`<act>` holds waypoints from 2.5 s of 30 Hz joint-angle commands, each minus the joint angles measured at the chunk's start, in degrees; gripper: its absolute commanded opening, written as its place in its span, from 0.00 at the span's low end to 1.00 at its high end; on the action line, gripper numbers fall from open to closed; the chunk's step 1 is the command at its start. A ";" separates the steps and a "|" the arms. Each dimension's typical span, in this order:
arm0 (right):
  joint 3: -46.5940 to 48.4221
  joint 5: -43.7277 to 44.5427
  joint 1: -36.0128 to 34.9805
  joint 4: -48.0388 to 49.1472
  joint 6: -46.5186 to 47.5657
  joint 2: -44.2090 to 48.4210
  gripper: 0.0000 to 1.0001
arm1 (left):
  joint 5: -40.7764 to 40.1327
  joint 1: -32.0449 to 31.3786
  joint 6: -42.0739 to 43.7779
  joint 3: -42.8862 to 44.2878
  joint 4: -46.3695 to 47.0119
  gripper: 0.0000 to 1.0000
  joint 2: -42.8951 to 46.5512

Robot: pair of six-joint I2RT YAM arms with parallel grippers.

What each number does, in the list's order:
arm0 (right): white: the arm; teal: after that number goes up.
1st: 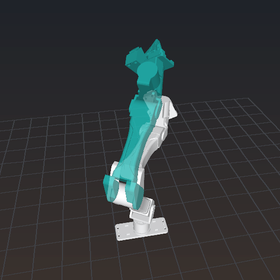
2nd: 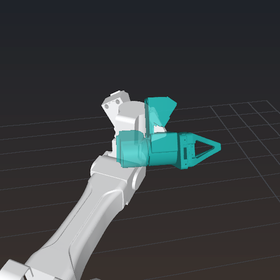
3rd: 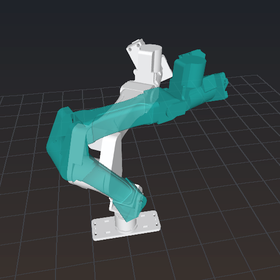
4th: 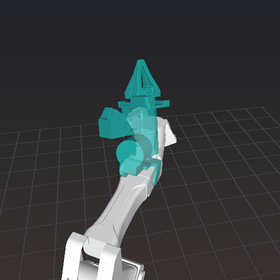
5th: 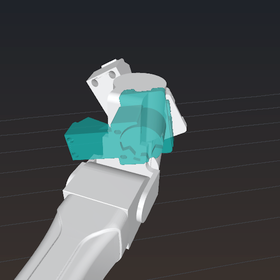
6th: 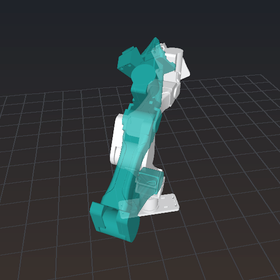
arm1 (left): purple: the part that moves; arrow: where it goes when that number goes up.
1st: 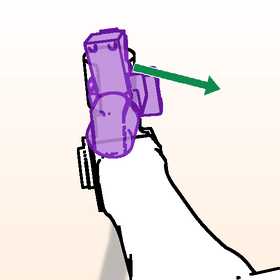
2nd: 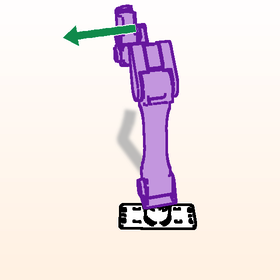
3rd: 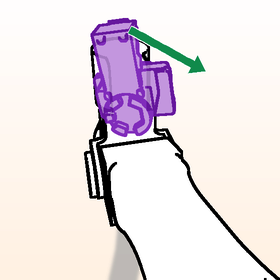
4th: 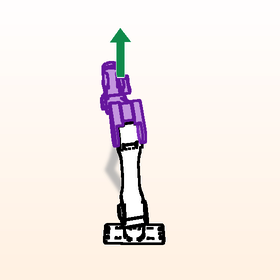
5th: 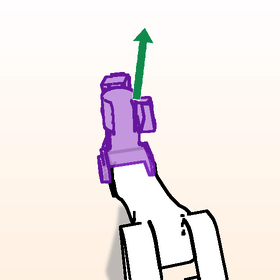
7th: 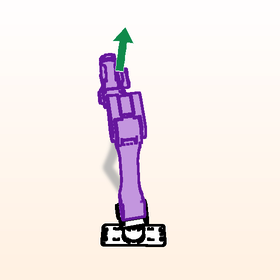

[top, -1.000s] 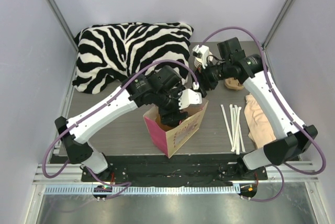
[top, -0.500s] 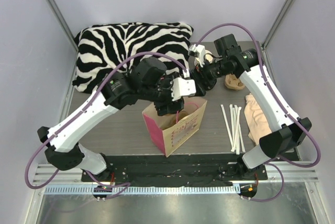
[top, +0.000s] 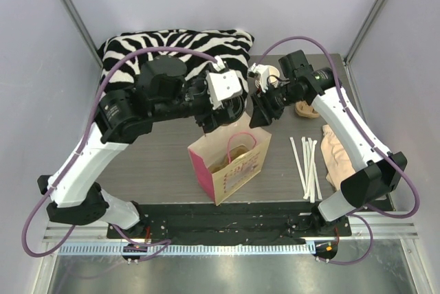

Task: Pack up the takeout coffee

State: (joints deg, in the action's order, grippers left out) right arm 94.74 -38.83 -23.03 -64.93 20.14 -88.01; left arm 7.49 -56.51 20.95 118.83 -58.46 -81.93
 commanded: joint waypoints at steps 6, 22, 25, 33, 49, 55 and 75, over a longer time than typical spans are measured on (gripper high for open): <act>0.45 1.74 0.09 2.96 -6.25 0.91 0.03 | -3.45 8.07 -13.21 13.72 5.89 0.27 -0.42; -1.05 7.01 0.17 5.34 -11.17 4.07 0.01 | 9.20 43.84 -24.82 -41.36 26.70 0.26 15.31; -0.87 7.19 0.17 5.34 -11.79 3.81 0.01 | 11.76 46.92 -24.90 -51.92 34.96 0.27 15.84; -0.08 8.16 0.17 5.07 -12.23 3.19 0.01 | 13.79 48.16 -23.67 -68.01 54.30 0.31 11.89; -1.14 9.56 0.26 3.93 -12.32 4.07 0.01 | 10.35 48.34 -18.41 -78.83 68.92 0.43 8.45; -0.52 9.56 0.26 3.58 -12.06 3.63 0.01 | 11.41 48.25 -17.00 -79.19 64.88 0.61 9.33; -0.43 7.98 0.26 3.58 -11.53 3.11 0.01 | 11.68 48.34 -13.04 -68.38 41.59 0.90 9.59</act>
State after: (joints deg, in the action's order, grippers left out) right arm 93.25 -30.13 -23.00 -61.30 8.40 -85.86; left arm 18.68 -8.49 6.35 47.27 -12.27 -73.65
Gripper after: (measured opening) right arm 0.031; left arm 0.905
